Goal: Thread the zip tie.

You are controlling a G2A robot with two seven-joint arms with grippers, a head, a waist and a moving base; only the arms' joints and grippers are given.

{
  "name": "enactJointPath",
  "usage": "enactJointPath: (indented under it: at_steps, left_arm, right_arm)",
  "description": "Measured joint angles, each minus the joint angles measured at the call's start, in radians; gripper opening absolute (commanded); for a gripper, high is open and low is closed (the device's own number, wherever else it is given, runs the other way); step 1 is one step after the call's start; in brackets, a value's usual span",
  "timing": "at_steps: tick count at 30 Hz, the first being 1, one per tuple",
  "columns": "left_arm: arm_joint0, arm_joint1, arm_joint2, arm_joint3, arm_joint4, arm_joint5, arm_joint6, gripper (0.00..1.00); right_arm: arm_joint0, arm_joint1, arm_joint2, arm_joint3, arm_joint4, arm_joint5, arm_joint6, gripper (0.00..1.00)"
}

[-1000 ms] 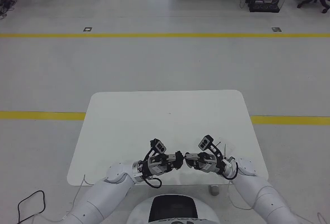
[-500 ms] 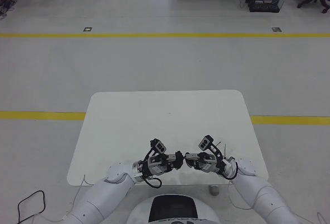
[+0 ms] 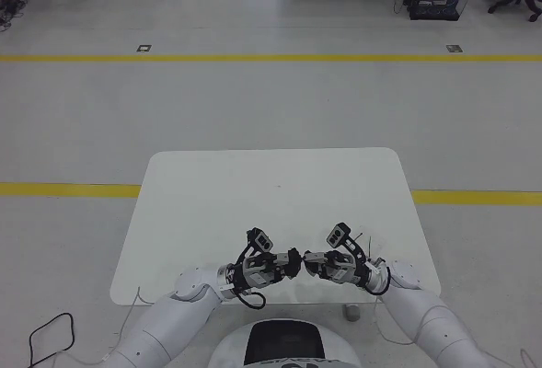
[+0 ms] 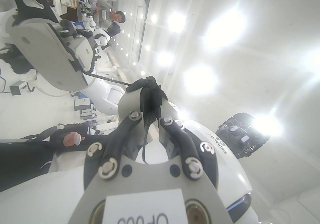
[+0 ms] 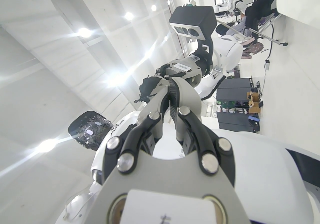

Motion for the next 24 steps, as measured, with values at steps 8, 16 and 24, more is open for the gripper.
enactJointPath:
  at_steps: [8,16,24]
  left_arm:
    - [0.0,0.0,0.0,0.0,0.0,0.0,0.0,0.0]
    - [0.0,0.0,0.0,0.0,0.0,0.0,0.0,0.0]
    - [0.0,0.0,0.0,0.0,0.0,0.0,0.0,0.0]
  right_arm:
    - [-0.001,-0.002,0.002,0.003,-0.006,0.002,-0.002,0.0]
    - [-0.003,-0.003,0.005,0.002,-0.015,0.003,-0.006,0.0]
    - [-0.004,-0.004,0.008,0.002,-0.023,0.008,-0.009,0.0]
